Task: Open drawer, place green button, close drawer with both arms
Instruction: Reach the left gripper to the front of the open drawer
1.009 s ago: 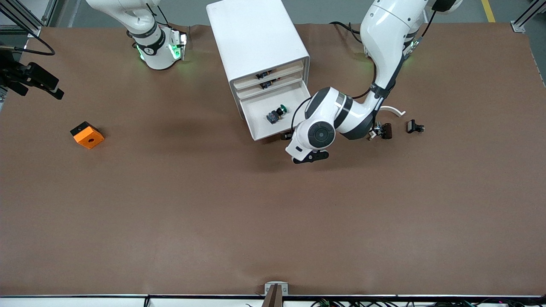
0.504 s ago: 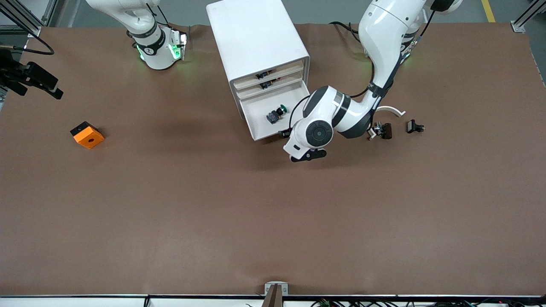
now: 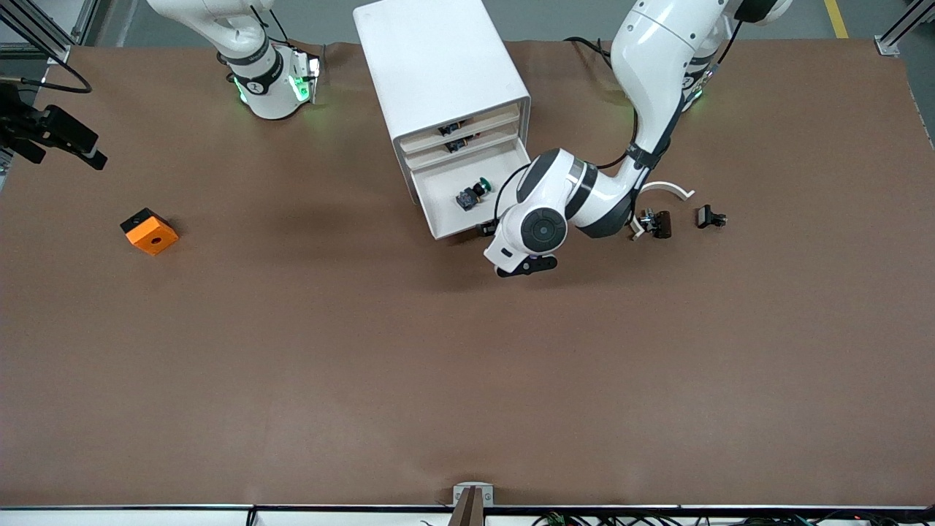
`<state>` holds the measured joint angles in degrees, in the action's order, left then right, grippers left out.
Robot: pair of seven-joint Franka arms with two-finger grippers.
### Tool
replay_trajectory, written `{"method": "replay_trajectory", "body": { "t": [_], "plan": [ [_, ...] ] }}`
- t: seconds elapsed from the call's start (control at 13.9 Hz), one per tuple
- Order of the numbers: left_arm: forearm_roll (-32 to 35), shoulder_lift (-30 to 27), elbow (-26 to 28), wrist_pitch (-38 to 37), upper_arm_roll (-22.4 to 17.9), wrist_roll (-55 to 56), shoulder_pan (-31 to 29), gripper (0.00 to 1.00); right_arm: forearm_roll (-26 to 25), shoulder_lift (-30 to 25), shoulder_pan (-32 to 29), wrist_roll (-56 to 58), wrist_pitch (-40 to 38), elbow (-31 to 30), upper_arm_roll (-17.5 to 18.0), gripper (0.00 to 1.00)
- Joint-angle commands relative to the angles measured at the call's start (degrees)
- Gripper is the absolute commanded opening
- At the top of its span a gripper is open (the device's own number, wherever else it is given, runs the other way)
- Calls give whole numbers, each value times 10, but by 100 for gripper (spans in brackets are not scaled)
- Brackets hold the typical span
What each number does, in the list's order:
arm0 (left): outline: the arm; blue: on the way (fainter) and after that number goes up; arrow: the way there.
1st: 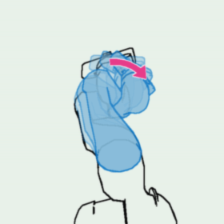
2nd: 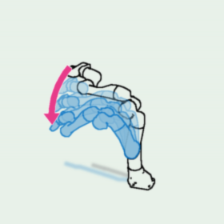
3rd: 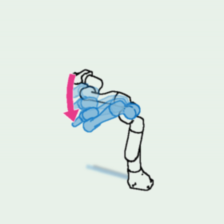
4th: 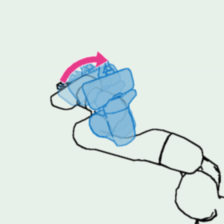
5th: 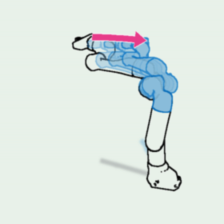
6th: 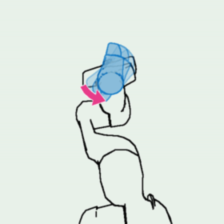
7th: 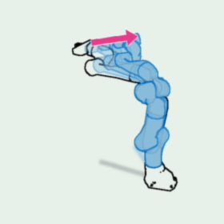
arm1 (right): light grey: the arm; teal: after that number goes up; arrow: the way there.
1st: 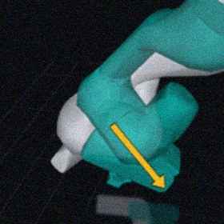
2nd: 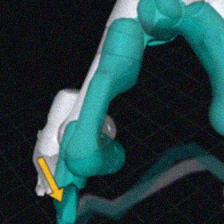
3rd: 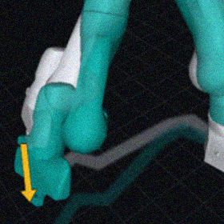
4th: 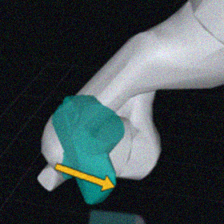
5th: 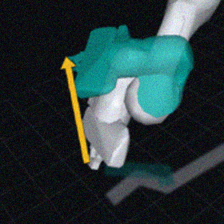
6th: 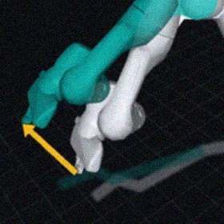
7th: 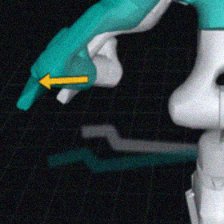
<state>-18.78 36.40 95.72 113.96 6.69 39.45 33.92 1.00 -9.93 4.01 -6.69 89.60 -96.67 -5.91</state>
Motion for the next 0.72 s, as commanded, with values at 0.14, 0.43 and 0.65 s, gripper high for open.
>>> {"method": "replay_trajectory", "body": {
  "t": [0.14,0.43,0.65],
  "plan": [
    [-34,1,-4,-5,20,5,6,100,-9,10,-10,6,-8,16,7,100],
    [-45,3,-1,-6,45,8,7,100,-10,10,-10,6,-8,17,7,100],
    [-45,4,2,-8,54,10,9,100,-10,10,-10,6,-8,16,7,100]
  ]
}}
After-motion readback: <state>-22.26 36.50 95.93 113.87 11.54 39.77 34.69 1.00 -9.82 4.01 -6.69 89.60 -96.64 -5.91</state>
